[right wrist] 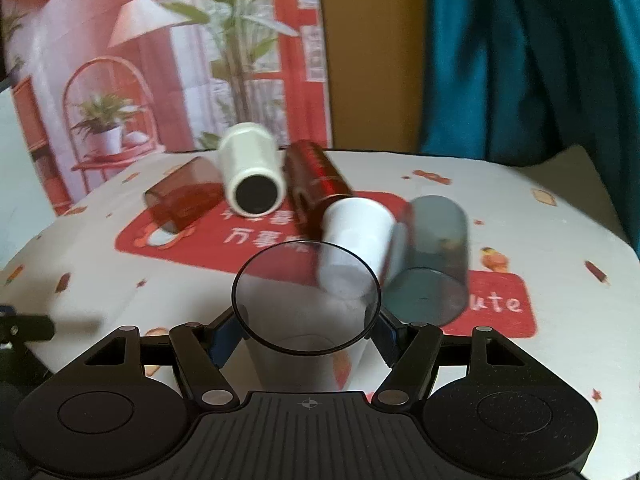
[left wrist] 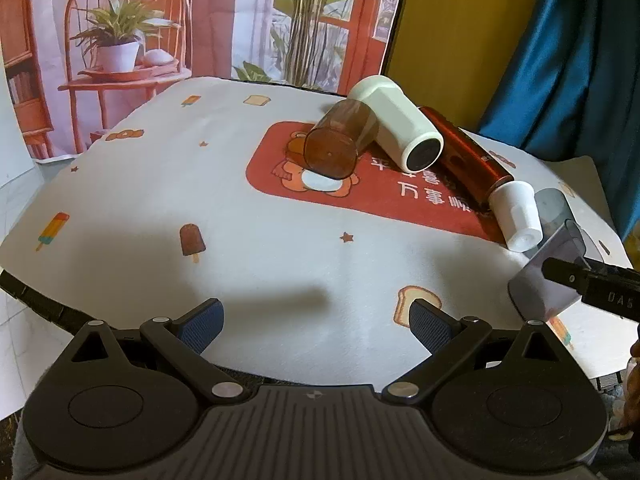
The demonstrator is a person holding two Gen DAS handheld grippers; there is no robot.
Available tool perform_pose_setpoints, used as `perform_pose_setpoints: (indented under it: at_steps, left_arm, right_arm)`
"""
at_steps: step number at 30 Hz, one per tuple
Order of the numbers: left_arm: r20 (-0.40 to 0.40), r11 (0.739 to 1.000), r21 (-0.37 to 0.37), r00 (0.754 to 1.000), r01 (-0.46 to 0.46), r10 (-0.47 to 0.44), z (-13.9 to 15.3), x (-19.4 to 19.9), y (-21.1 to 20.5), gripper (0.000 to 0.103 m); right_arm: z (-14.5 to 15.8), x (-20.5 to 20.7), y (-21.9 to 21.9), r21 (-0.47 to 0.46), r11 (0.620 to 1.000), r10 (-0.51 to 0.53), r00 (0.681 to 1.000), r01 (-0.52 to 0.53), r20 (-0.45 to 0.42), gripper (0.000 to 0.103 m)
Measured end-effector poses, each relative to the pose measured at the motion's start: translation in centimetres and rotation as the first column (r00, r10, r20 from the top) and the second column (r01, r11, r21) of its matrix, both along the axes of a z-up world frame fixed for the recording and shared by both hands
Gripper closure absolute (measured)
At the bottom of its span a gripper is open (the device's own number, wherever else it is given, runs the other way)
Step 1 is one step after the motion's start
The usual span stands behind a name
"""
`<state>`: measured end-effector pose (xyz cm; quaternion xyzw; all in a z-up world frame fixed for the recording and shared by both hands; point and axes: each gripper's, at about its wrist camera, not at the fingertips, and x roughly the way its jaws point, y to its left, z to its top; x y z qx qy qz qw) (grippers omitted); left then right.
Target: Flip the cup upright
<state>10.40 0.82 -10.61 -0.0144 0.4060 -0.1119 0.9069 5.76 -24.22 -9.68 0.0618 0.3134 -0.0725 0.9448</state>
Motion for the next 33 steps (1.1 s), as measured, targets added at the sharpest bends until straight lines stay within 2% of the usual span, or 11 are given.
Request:
perform_pose_setpoints:
  at_steps: [4,7,9,11,16,20,26,29,33]
  left_arm:
    - [0.003,1.0,-0.001,1.0,0.003,-0.003,0.1,-0.1,0.0,0.003]
    - [0.007,1.0,0.0,1.0,0.004,-0.004,0.1,0.0,-0.1,0.003]
    - [0.011,1.0,0.002,1.0,0.005,-0.005,0.2,-0.1,-0.1,0.003]
    - [0.021,1.0,0.007,1.0,0.01,-0.01,0.4,-0.2,-0.3,0.003]
    - [0.056,0.999,0.037,0.998,0.031,-0.033,1.1,-0.8,-1.2,0.003]
    - [0.085,0.996,0.071,0.995,0.051,-0.057,2.0,-1.5,-2.0,0.001]
    - [0.142,0.987,0.129,0.983,0.098,-0.116,4.3,-2.7,-3.6,0.0]
    - [0.164,0.979,0.167,0.976,0.115,-0.143,5.5,-3.1,-4.6,0.0]
    - [0.189,0.976,0.198,0.973,0.094,-0.132,7.2,-3.8,-5.7,0.0]
  right_arm:
    - [-0.1,0.2,1.3,-0.037,0.999,0.03,0.999,-0.031,-0.01,0.038]
    - [0.1,0.2,1.4,-0.025,0.999,0.031,0.999,-0.032,-0.017,0.038]
    - [0.4,-0.1,1.3,0.01,0.999,0.039,0.999,-0.039,-0.023,0.029]
    - [0.9,-0.6,1.4,0.005,0.999,0.032,0.999,-0.032,-0.018,0.011]
    - [2.0,-2.1,1.2,0.012,1.0,-0.004,0.999,0.005,-0.039,0.0]
    - [3.1,-3.2,0.7,0.053,0.997,-0.042,0.995,0.047,-0.096,0.0]
    - [4.3,-5.7,1.5,-0.007,0.997,-0.081,0.989,0.081,-0.126,0.0]
    - [4.6,-6.9,1.5,0.009,0.995,-0.093,0.989,0.095,-0.111,0.0]
    - [5.4,-8.0,1.2,0.009,0.991,-0.131,0.989,0.132,-0.076,0.0]
